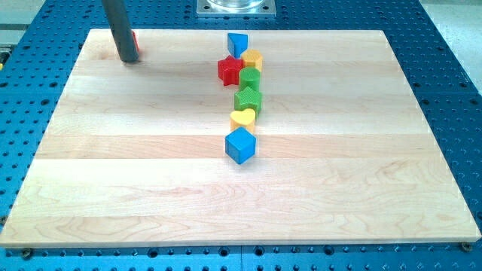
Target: Place the triangle into the hexagon
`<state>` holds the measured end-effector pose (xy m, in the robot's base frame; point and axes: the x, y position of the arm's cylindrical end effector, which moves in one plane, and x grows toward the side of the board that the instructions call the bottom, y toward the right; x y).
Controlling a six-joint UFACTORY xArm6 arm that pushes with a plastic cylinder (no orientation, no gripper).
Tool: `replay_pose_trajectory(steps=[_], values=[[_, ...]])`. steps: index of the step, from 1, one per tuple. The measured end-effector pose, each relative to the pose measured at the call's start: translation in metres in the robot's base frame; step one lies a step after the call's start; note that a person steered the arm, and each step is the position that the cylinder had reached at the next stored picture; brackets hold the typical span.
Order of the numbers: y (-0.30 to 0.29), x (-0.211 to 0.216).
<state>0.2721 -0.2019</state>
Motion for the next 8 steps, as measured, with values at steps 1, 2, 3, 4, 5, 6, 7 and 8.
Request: replay_pose_trajectory(steps=[1,2,3,4,5,6,7,8], values=[[0.001,0.002],[0.011,0.000],[0.048,-0.015],[0.110,-0.034],[0.166,-0.035],[0.179,-0.037],[0.138,-0.060],[0.175,-0.061]])
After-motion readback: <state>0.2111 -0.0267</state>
